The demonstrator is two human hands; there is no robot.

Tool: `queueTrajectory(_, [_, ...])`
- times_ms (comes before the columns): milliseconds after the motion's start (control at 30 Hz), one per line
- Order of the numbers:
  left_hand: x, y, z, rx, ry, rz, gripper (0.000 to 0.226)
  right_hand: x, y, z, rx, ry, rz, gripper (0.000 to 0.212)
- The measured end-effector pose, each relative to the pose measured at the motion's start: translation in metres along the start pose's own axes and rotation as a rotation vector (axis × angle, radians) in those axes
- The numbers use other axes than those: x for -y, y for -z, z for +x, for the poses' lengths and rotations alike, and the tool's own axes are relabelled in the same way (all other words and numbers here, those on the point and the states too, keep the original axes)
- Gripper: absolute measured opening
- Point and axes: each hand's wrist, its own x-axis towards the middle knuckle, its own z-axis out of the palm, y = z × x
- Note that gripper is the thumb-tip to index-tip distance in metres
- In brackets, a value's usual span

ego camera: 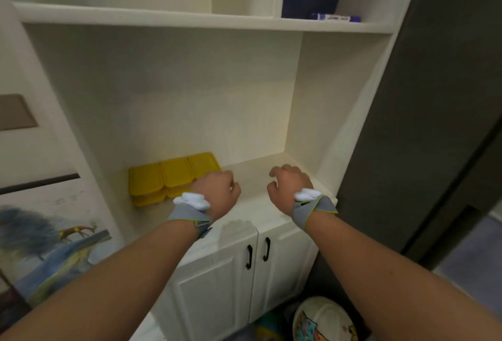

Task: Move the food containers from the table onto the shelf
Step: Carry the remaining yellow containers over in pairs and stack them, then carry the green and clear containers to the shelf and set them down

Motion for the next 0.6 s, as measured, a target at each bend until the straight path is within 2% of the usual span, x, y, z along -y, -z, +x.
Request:
queueTrajectory(100, [-0.025,0.017,-0.023,0.005,-0.036,0.031,0.027,-0.009,0.018,-0.035,0.011,-0.029,-0.030,0.041])
queueTrajectory(267, [-0.067,0.036,-0.058,0.116,-0.090,0.032,0.026,-0.026,0.042,-0.104,0.064,-0.104,-0.007,0.043])
queueTrajectory(500, [-0.145,0.064,-0.100,0.195,-0.180,-0.073,0.024,-0.053,0.083,-0.211,-0.028,-0.268,-0.043,0.040])
queueTrajectory(600, [-0.171,0.069,-0.124,0.180,-0.291,-0.107,0.019,-0.053,0.100,-0.262,-0.064,-0.341,-0.075,0.036])
